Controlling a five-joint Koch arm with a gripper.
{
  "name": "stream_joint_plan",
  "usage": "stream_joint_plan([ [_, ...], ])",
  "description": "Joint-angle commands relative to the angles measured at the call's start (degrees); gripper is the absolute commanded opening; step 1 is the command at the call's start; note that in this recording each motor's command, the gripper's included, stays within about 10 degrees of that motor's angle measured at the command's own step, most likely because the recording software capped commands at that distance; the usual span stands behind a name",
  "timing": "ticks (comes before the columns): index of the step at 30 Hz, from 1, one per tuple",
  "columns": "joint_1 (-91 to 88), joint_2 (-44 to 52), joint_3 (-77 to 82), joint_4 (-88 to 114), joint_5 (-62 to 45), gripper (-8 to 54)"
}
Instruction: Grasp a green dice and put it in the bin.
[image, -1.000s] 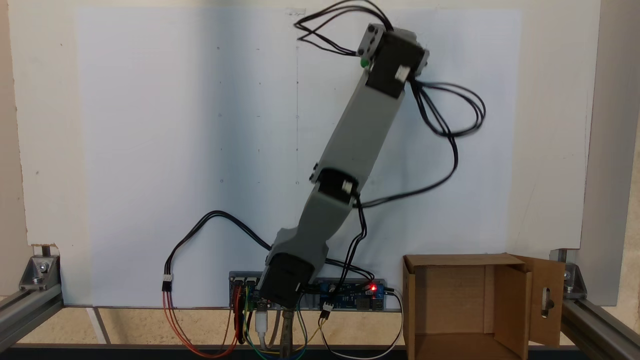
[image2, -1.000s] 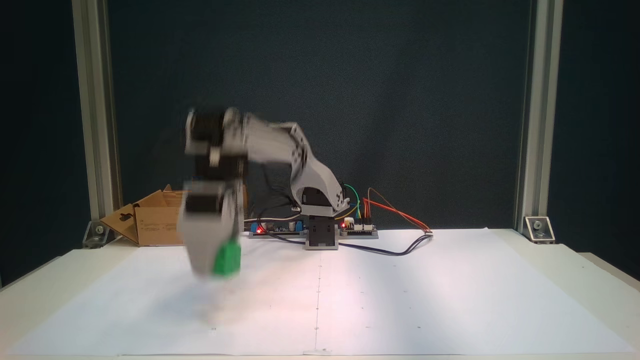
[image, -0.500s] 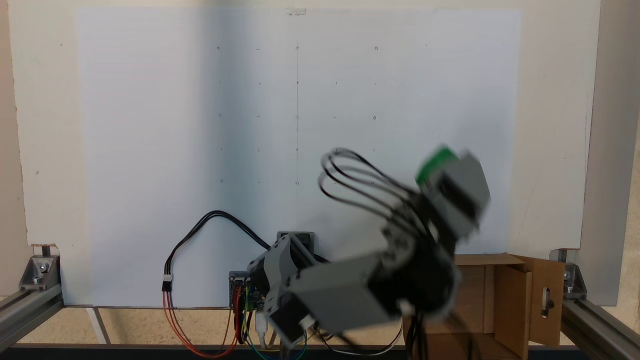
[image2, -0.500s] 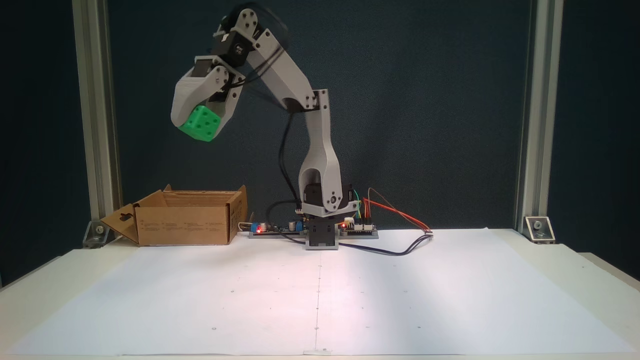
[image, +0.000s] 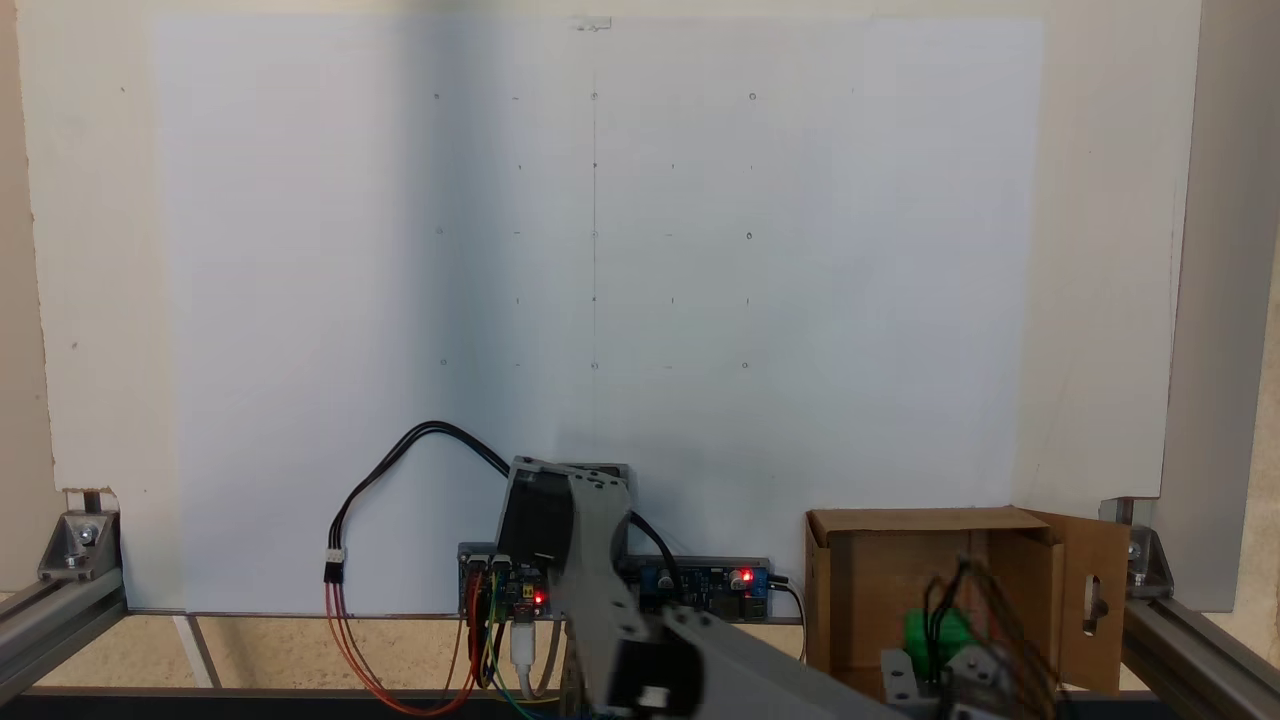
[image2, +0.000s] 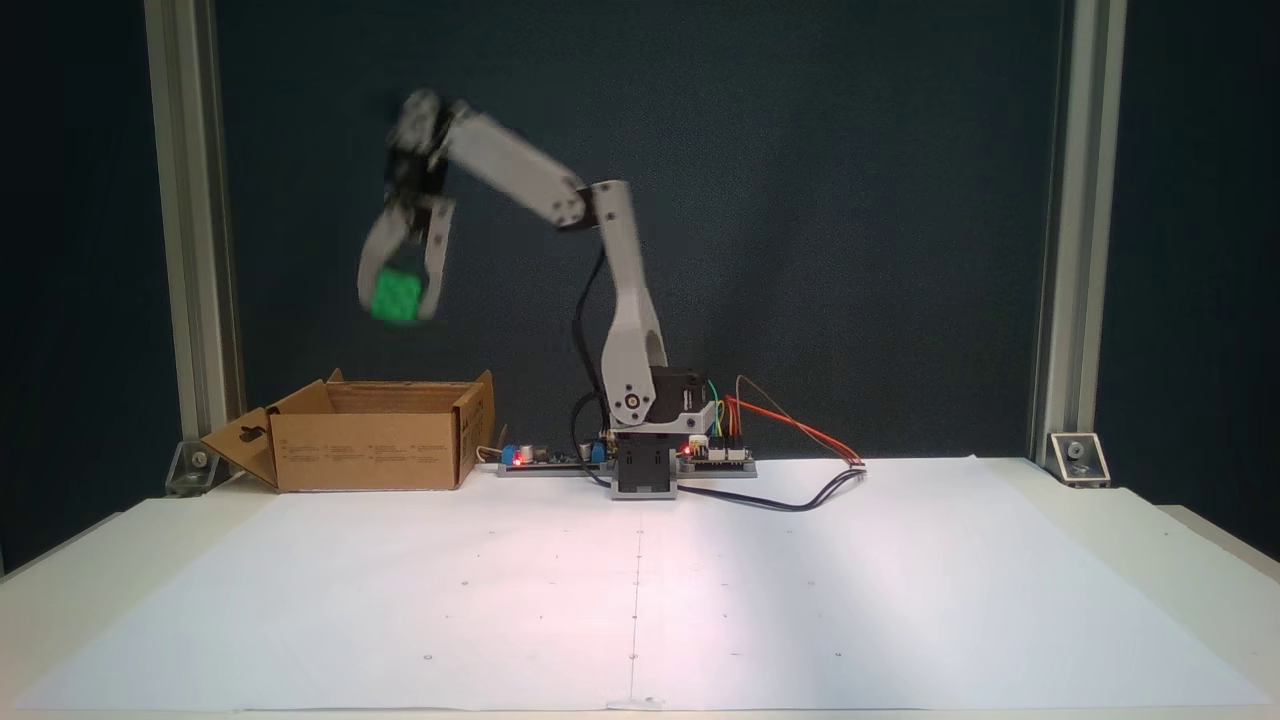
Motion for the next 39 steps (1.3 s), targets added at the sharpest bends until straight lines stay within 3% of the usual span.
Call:
stream_joint_plan([
  [1,1.1,-1.3,2.6,-4.3,-4.7,11.5],
  [6,0.9,-4.6,20.0,-22.4,-4.7,11.5],
  [19,1.8,-6.4,20.3,-28.1,-5.0,12.0],
  [20,1.9,-6.4,20.3,-28.1,-5.0,15.2],
  [22,2.3,-6.4,20.3,-28.0,-4.8,29.4],
  [25,2.8,-6.5,20.3,-28.1,-4.7,40.6],
  [31,2.7,-6.1,19.8,-28.6,-3.1,41.7],
  [39,-13.7,9.5,18.8,-29.3,14.6,41.7],
])
